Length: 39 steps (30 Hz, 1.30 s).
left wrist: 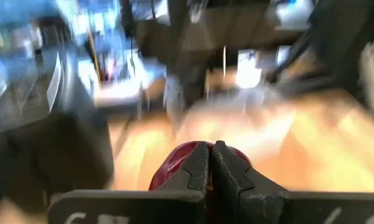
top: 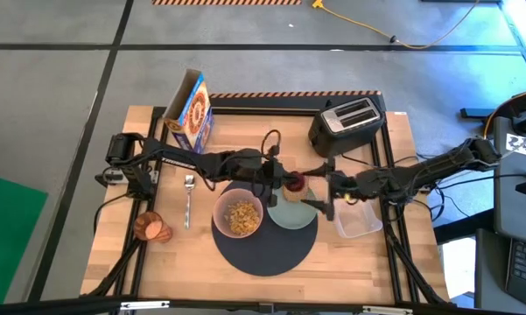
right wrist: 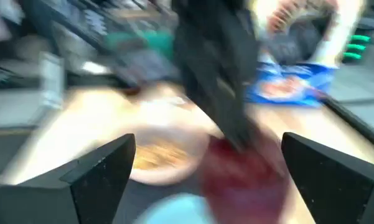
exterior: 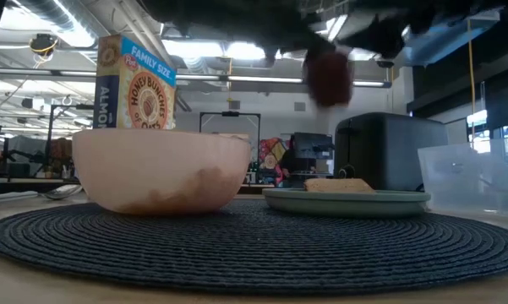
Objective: Arrange a breakfast setting
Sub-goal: Put the red apple from the white bin on the green plate to the bottom left of the toasted bread
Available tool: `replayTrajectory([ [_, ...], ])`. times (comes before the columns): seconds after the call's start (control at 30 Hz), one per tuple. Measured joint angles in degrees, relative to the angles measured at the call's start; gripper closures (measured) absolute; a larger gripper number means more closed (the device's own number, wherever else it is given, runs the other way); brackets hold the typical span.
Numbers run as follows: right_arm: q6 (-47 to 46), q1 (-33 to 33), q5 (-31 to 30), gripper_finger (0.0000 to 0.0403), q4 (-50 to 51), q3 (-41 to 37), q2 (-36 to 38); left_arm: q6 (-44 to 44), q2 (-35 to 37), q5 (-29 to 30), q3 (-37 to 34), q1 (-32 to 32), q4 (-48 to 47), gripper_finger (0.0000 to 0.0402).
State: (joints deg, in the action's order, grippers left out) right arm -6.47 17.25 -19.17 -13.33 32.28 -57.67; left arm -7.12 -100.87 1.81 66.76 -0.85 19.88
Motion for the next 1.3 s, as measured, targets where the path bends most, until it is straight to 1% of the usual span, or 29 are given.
replayTrajectory([
  [0.07,-0.6,0.2,1.4,0.0015,-0.1,0.1,1.8,1.1,-0.6,0.7,-0.1,0.0,-4.2,0.0401],
  [0.17,-0.7,0.1,2.6,0.0017,0.4,0.1,4.5,2.8,-1.2,2.1,-0.5,1.2,-6.4,0.0401],
  [0.37,-0.7,0.1,1.0,0.0017,1.3,0.1,9.2,6.8,-2.4,2.3,-5.1,3.5,-3.5,0.0401],
  [0.47,-0.8,0.0,-0.8,0.0017,2.2,0.0,9.9,8.8,-2.6,2.4,-7.2,4.3,0.7,0.0401],
  [0.53,-0.8,0.0,-0.8,0.0017,2.5,0.0,9.9,9.6,-3.2,2.2,-8.5,4.8,1.2,0.0401],
  [0.8,-1.9,0.0,-1.7,0.0017,2.9,0.0,9.8,11.5,-6.9,1.5,-9.2,4.9,4.5,0.0401],
  [0.9,-1.9,0.0,-2.5,0.0017,3.0,0.0,9.8,11.9,-8.2,0.1,-9.2,4.9,5.6,0.0401],
  [1.0,-1.9,0.0,-5.5,0.0017,5.0,0.0,9.8,12.7,-8.7,0.0,-9.2,4.8,5.9,0.0401],
  [1.1,-3.6,0.0,-12.3,0.0017,9.5,0.0,9.7,12.8,-8.6,0.0,-9.2,4.7,5.6,0.04],
  [1.17,-5.4,-0.2,-16.8,0.0017,12.2,0.0,8.5,12.8,-8.2,-0.1,-9.2,4.7,5.0,0.0392],
  [1.2,-6.1,-0.5,-17.7,0.0017,13.7,0.0,7.8,13.0,-8.1,-0.5,-9.2,4.7,5.0,0.0386],
  [1.3,-8.8,-2.2,-17.3,0.0017,15.9,0.0,4.9,13.9,-8.1,-1.2,-9.2,4.4,4.8,0.0361],
])
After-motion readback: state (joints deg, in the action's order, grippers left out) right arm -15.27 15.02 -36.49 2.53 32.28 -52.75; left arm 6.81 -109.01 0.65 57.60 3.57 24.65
